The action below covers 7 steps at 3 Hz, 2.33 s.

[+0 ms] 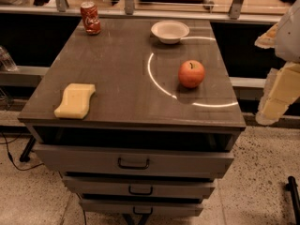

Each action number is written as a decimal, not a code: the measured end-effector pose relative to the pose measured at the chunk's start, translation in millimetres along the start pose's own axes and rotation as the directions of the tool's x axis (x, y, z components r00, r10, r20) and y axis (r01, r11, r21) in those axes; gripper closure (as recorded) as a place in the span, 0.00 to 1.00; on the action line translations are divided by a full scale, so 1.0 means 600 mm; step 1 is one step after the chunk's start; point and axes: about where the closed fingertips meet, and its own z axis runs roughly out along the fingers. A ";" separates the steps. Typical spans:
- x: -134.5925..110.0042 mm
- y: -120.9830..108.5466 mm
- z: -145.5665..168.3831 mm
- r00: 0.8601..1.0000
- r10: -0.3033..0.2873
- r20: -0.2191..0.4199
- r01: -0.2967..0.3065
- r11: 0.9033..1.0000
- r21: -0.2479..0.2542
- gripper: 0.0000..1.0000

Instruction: Move apple near sponge

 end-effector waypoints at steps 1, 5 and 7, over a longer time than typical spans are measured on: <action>0.000 0.000 0.000 1.000 0.000 0.000 0.000 1.000 0.000 0.00; -0.101 -0.258 0.220 0.915 -0.123 0.385 0.164 0.983 -0.076 0.00; -0.097 -0.251 0.286 0.905 -0.077 0.419 0.153 0.977 -0.150 0.00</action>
Offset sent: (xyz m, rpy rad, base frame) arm 0.1178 -0.0200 -0.0144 0.1644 -0.0497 0.1528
